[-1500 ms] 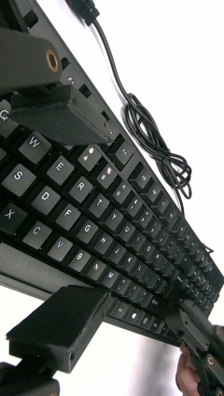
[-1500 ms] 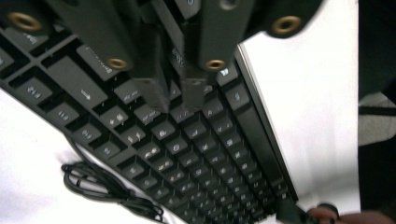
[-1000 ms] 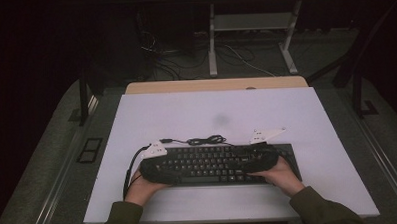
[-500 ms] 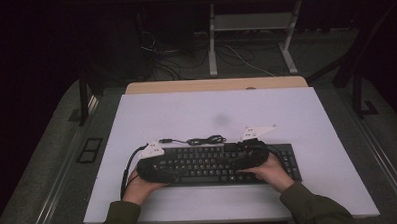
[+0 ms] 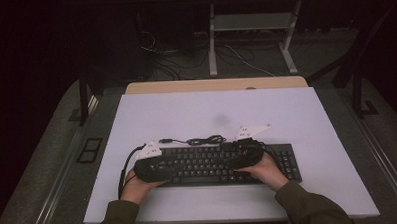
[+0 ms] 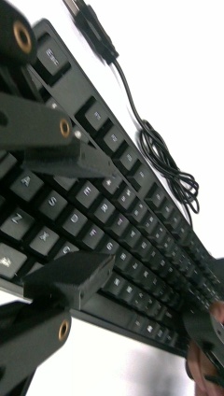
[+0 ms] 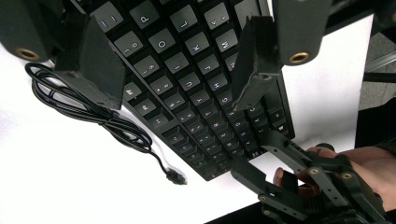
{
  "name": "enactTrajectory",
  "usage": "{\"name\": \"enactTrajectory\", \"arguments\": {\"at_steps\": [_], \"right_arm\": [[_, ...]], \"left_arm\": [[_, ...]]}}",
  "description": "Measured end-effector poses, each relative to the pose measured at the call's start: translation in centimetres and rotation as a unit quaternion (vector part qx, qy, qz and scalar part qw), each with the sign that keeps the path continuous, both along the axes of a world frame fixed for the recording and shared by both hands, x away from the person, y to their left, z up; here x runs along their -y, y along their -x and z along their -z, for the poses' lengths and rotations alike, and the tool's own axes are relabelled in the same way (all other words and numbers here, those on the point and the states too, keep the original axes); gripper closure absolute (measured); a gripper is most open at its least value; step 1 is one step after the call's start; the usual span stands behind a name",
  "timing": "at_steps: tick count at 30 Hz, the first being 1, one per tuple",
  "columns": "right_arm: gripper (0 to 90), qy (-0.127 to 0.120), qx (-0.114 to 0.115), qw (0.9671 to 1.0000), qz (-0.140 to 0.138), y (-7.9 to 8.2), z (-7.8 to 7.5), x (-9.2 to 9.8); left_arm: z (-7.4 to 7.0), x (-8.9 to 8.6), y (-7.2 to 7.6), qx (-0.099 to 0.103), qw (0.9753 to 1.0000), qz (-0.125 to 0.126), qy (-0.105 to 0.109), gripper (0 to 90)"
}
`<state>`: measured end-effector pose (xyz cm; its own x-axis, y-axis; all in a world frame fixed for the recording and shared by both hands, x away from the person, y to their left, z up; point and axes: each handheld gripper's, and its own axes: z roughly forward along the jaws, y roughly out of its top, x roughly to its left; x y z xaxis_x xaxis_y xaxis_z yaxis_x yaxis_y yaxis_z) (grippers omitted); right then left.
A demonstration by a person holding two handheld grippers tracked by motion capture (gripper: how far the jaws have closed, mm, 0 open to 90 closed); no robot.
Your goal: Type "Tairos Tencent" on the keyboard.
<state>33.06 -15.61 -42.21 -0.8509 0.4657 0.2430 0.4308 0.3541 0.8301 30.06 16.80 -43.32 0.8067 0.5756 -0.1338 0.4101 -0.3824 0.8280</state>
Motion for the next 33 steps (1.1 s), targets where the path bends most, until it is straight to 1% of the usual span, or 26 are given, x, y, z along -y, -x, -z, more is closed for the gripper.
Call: {"name": "enactTrajectory", "arguments": {"at_steps": [1,3,7,8,11,14,17,20,24,27,33], "right_arm": [[34.5,0.0,0.0,1.0,0.0,0.0,0.0,0.0],[34.5,0.0,0.0,1.0,0.0,0.0,0.0,0.0],[34.5,0.001,0.0,1.0,0.0,0.1,0.1,0.0],[34.5,0.002,-0.001,1.0,0.0,0.1,0.1,0.0],[34.5,0.002,-0.001,1.0,0.002,0.1,0.1,-0.1],[34.5,0.001,-0.001,1.0,0.002,0.1,0.1,-0.1],[34.5,0.002,-0.001,1.0,0.002,0.1,0.1,-0.1],[34.5,0.002,-0.001,1.0,0.003,0.1,0.1,-0.1],[34.5,0.001,-0.001,1.0,0.004,0.1,0.0,0.0],[34.6,0.001,-0.003,1.0,0.006,0.1,0.0,0.0],[34.6,0.0,-0.003,1.0,0.007,0.1,0.0,0.0]], "left_arm": [[0.0,-0.1,0.0,-0.002,1.0,0.0,-0.004,52.9],[0.1,-0.3,-0.1,-0.004,1.0,-0.002,-0.007,58.8],[0.0,-0.7,-0.3,-0.007,0.9999,-0.01,-0.012,67.9],[-0.1,-0.8,-0.3,-0.009,0.9999,-0.012,-0.009,70.5],[-0.2,-1.1,-0.3,-0.013,0.9998,-0.01,-0.01,77.6],[-0.2,-1.2,-0.4,-0.022,0.9994,-0.015,-0.021,83.9],[-0.1,-1.4,-0.5,-0.029,0.9991,-0.015,-0.026,88.4],[-0.2,-1.4,-0.5,-0.03,0.9989,-0.014,-0.033,88.5],[-0.1,-1.4,-0.5,-0.035,0.9987,-0.015,-0.033,88.5],[0.0,-1.4,-0.5,-0.039,0.9983,-0.012,-0.042,88.5],[0.1,-1.3,-0.5,-0.042,0.998,-0.012,-0.045,88.5]]}}
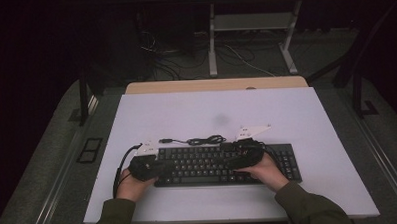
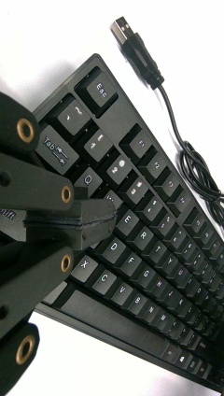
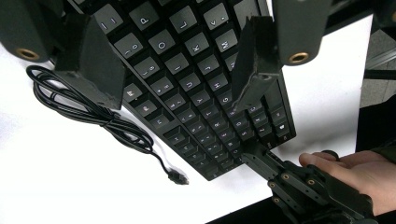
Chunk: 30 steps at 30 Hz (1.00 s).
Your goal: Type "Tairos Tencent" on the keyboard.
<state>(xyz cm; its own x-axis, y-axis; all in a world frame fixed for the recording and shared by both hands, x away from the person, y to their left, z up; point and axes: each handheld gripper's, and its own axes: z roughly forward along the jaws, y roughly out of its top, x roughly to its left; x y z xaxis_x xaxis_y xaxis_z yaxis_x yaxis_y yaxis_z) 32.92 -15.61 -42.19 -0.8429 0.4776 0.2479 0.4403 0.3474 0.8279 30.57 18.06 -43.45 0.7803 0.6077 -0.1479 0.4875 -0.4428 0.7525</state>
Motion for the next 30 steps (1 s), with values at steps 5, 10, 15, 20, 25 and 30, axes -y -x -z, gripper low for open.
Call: {"name": "enactTrajectory", "arguments": {"at_steps": [5,10,15,20,25,30], "right_arm": [[34.6,0.001,0.0,1.0,0.001,0.01,0.01,0.01],[34.6,0.001,0.0,1.0,0.001,0.02,0.01,0.01],[34.6,0.0,0.0,1.0,0.001,0.07,-0.05,0.0],[34.6,-0.001,0.0,1.0,0.003,0.06,-0.07,0.05],[34.7,-0.002,0.0,1.0,0.004,0.03,-0.07,0.09],[34.7,0.0,0.0,1.0,0.003,0.01,-0.11,0.15]], "left_arm": [[0.01,0.0,0.0,0.0,1.0,0.0,0.0,88.4],[0.23,-0.02,-0.04,-0.004,1.0,0.001,0.003,88.5],[0.26,-0.17,-0.1,-0.004,1.0,0.001,0.002,88.5],[-0.09,-0.12,-0.01,0.0,1.0,-0.001,0.008,88.5],[-0.11,-0.17,-0.04,0.0,0.9999,0.0,0.015,88.5],[-0.26,-0.19,-0.03,0.002,0.9998,-0.001,0.019,86.4]]}}
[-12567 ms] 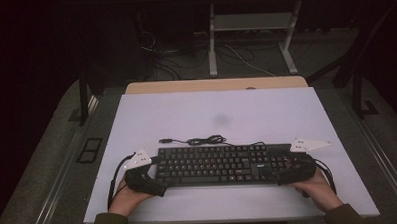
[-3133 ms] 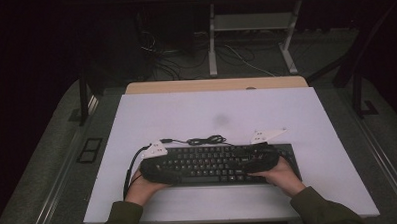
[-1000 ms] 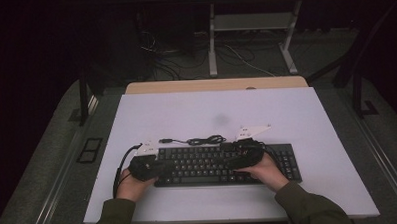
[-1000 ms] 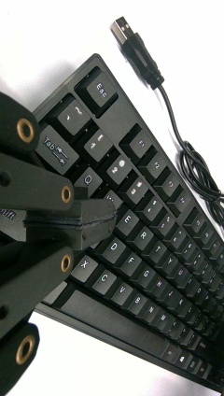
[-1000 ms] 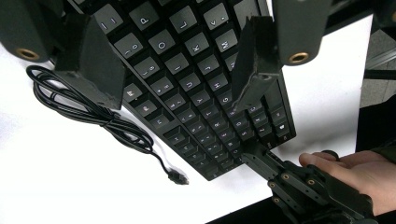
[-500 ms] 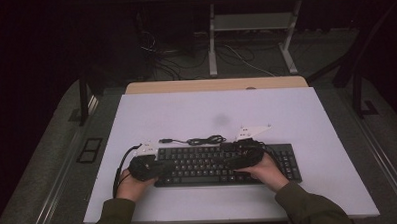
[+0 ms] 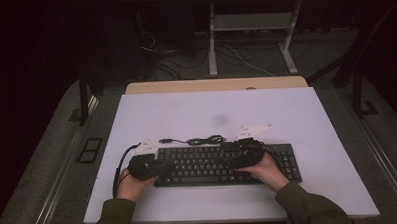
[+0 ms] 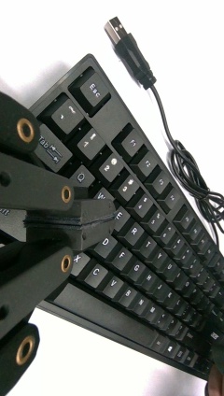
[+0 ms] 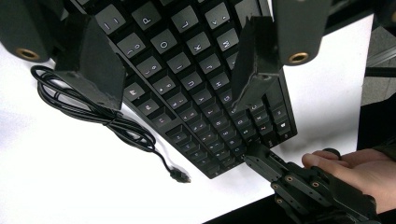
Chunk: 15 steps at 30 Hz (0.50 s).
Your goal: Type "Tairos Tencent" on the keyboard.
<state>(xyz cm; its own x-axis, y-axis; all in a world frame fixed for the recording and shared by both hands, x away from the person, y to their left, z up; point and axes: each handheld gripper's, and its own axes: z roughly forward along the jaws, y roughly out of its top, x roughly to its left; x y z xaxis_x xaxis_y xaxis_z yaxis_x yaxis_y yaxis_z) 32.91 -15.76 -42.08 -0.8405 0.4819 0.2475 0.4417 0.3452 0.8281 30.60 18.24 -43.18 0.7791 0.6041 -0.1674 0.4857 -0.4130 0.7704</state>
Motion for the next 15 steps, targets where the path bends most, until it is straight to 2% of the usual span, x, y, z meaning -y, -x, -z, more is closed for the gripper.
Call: {"name": "enactTrajectory", "arguments": {"at_steps": [6,15], "right_arm": [[35.1,-0.003,0.002,1.0,0.002,0.01,-0.1,0.08],[39.7,-0.002,0.001,1.0,0.007,0.03,-0.38,0.01]], "left_arm": [[-0.18,0.21,0.11,0.005,1.0,0.001,0.004,81.2],[-0.33,0.87,0.36,0.012,0.9999,0.001,0.008,62.4]]}}
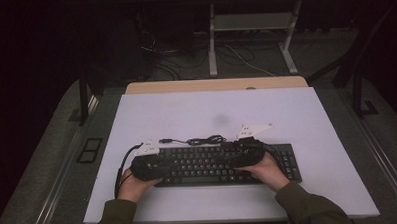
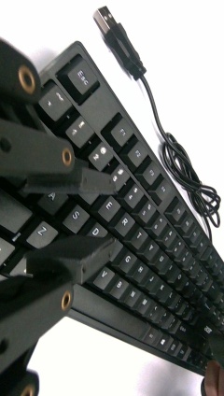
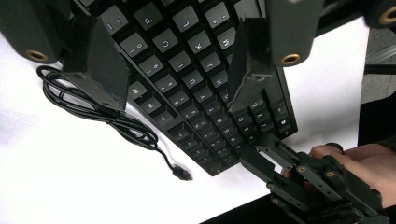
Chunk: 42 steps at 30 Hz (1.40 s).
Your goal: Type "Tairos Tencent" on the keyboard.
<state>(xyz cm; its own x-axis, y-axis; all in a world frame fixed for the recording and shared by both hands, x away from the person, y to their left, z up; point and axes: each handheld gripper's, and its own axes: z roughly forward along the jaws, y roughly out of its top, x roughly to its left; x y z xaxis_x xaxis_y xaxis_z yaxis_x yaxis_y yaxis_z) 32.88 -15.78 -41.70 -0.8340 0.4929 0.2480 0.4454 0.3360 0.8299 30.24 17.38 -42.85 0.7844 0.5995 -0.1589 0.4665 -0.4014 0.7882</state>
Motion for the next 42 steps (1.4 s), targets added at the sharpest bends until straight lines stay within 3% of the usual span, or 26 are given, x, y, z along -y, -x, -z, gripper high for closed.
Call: {"name": "enactTrajectory", "arguments": {"at_steps": [16,29,37,42], "right_arm": [[58.6,0.002,-0.005,1.0,-0.002,-1.3,-0.2,-0.9],[74.3,0.013,-0.01,0.9998,-0.007,-1.9,0.0,-2.0],[88.4,0.019,-0.013,0.9996,-0.015,-1.8,0.2,-2.2],[89.2,0.028,-0.019,0.9992,-0.022,-1.7,0.5,-2.3]], "left_arm": [[0.2,1.4,0.2,0.011,0.9999,-0.001,0.009,27.9],[0.2,1.6,0.3,0.018,0.9997,-0.002,0.015,21.1],[0.1,1.6,0.3,0.026,0.9995,-0.005,0.018,16.4],[0.0,1.5,0.3,0.03,0.9994,-0.009,0.017,14.3]]}}
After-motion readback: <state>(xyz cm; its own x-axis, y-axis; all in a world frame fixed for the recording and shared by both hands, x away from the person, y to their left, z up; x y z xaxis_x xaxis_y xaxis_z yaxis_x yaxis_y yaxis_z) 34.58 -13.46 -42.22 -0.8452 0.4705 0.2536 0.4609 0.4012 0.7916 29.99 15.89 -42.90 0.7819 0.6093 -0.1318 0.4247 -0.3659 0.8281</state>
